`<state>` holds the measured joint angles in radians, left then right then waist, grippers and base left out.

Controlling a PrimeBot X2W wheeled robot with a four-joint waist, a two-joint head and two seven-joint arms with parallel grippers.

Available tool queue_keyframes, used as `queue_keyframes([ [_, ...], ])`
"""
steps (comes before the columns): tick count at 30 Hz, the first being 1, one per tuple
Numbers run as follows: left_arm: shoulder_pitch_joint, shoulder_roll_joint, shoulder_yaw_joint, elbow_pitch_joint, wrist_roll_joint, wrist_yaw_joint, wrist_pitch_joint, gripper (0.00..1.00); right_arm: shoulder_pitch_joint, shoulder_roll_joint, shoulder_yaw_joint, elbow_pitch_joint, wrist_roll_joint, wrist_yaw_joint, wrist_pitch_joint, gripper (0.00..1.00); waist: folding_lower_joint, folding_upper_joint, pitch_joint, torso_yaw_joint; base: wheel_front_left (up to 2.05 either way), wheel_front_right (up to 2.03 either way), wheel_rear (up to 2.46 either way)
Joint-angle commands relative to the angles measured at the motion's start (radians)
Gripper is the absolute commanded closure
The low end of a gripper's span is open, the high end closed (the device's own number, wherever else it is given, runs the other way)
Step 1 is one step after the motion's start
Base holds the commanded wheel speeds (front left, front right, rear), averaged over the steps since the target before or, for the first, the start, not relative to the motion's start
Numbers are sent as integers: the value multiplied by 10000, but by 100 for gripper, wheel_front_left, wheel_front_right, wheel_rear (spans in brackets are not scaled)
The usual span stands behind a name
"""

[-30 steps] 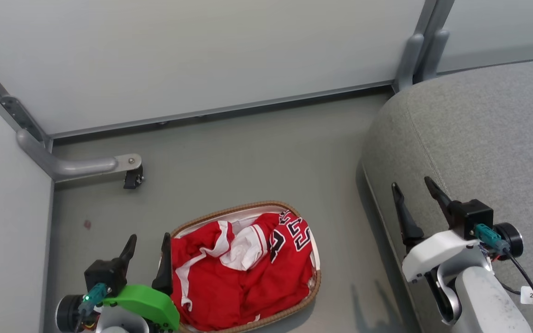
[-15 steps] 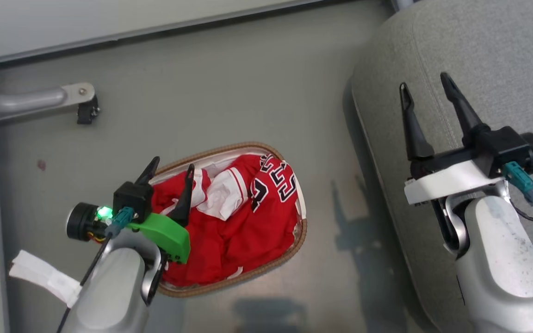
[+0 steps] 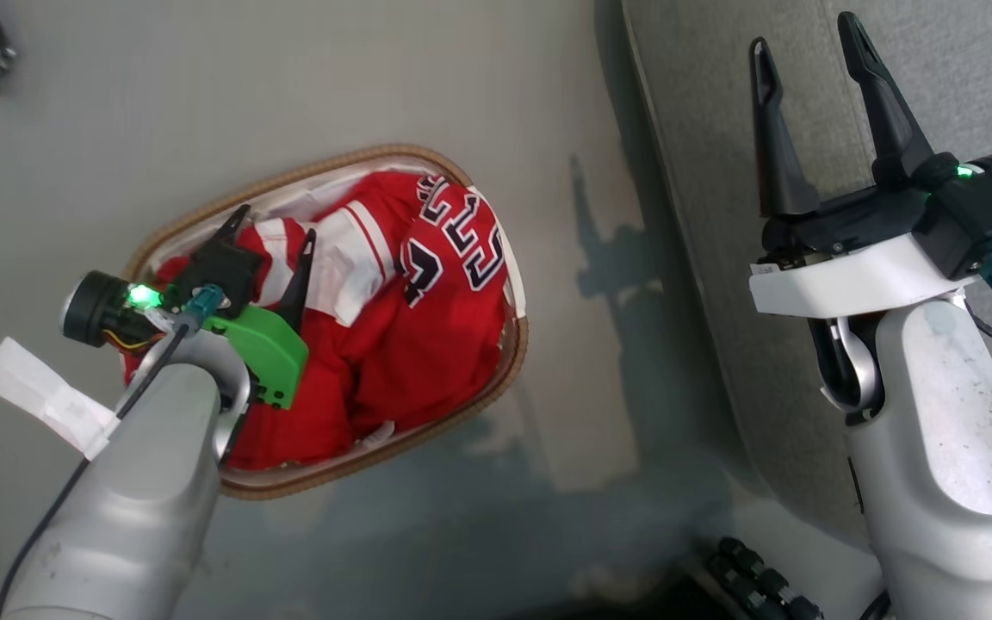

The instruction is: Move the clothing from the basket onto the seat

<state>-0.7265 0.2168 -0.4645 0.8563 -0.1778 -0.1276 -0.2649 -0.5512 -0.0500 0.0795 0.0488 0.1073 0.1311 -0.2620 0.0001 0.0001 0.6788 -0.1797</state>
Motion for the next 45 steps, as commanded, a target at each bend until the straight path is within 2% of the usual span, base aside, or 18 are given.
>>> queue_keyframes([
  [1,-341,194,-69,283,6,-39,5,0,-188,-15,50,-93,123,-6,-47,0,-1,-1,1147,-650,0,0,0],
  [7,-1243,320,-403,1921,236,-31,58,0,-315,-18,124,-255,320,-6,-45,0,-1,-1,1678,-837,0,0,0],
  [9,-1808,355,-716,2745,558,97,181,0,-396,-21,178,-312,455,-6,-47,0,-1,-1,1896,-937,0,0,0],
  [13,-2262,239,-1282,3589,1061,146,725,0,-441,-21,264,-338,544,-6,-47,0,-1,-1,2031,-998,0,0,0],
  [16,-2413,120,-1374,3900,995,96,1034,0,-543,-21,366,-362,602,-6,-47,0,-1,-1,2049,-1006,0,0,0],
  [17,-2383,68,-1349,3982,902,68,1092,14,-545,-22,408,-359,620,-6,-47,0,-1,-1,2021,-1003,0,0,0],
  [18,-2346,43,-1361,4014,870,69,1100,50,-546,-21,446,-349,620,-6,-47,0,-1,-1,1983,-1004,0,0,0],
  [19,-2258,-2,-1400,4056,837,57,1127,100,-541,-21,476,-323,626,-6,-47,0,-1,-1,1924,-1003,0,0,0],
  [25,-1712,-235,-1329,4213,369,-20,721,100,-348,-24,621,-104,510,-6,-47,0,-1,-1,1200,-984,0,0,0],
  [35,-437,-685,-1069,4033,-318,-22,25,100,446,-25,659,515,25,-6,-47,0,-1,-1,-920,-613,0,0,0],
  [45,1162,-826,-545,1871,-661,170,-9,100,1449,-30,479,1001,-165,-6,-47,0,-1,-1,-2879,10,0,0,0],
])
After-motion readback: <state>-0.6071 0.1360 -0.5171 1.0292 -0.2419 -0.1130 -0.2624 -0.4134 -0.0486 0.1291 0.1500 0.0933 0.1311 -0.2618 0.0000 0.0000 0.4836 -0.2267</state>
